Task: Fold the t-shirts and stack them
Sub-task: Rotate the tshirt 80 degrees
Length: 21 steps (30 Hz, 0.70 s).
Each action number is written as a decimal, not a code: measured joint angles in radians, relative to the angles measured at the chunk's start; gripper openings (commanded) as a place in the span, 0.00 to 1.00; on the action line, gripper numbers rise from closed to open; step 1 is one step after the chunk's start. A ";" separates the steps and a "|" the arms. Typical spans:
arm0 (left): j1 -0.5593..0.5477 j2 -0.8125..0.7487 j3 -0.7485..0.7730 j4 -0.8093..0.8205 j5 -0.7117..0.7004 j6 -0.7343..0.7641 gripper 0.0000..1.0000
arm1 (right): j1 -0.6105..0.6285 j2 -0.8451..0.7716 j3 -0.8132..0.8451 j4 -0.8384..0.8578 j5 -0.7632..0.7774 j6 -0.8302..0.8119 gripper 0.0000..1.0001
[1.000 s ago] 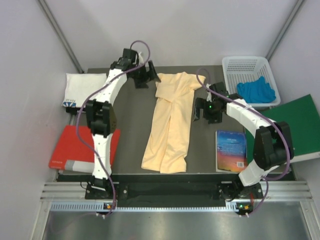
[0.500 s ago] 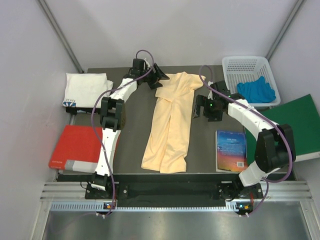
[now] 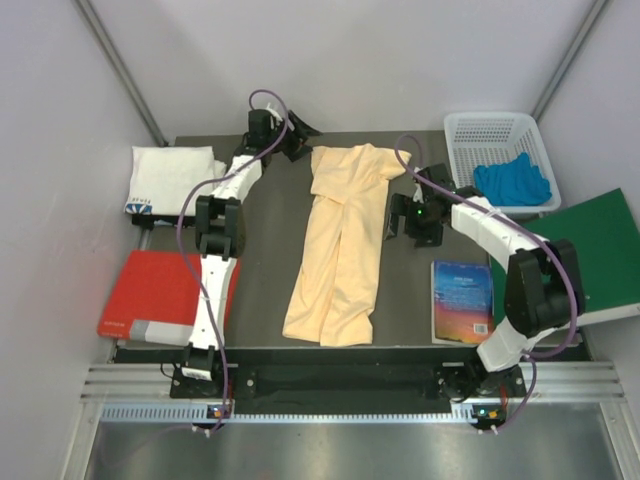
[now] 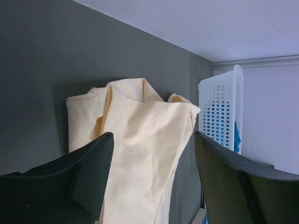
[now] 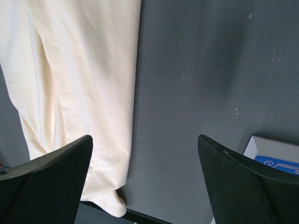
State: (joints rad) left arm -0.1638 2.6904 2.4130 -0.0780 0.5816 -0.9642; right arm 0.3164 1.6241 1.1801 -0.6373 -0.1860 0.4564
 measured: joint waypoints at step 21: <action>-0.013 0.095 0.000 0.024 0.048 -0.021 0.55 | 0.000 0.090 0.107 -0.035 0.012 0.000 0.95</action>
State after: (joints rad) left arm -0.1768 2.7853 2.4134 -0.0536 0.6296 -0.9855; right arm 0.3164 1.7145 1.2869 -0.6727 -0.1738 0.4564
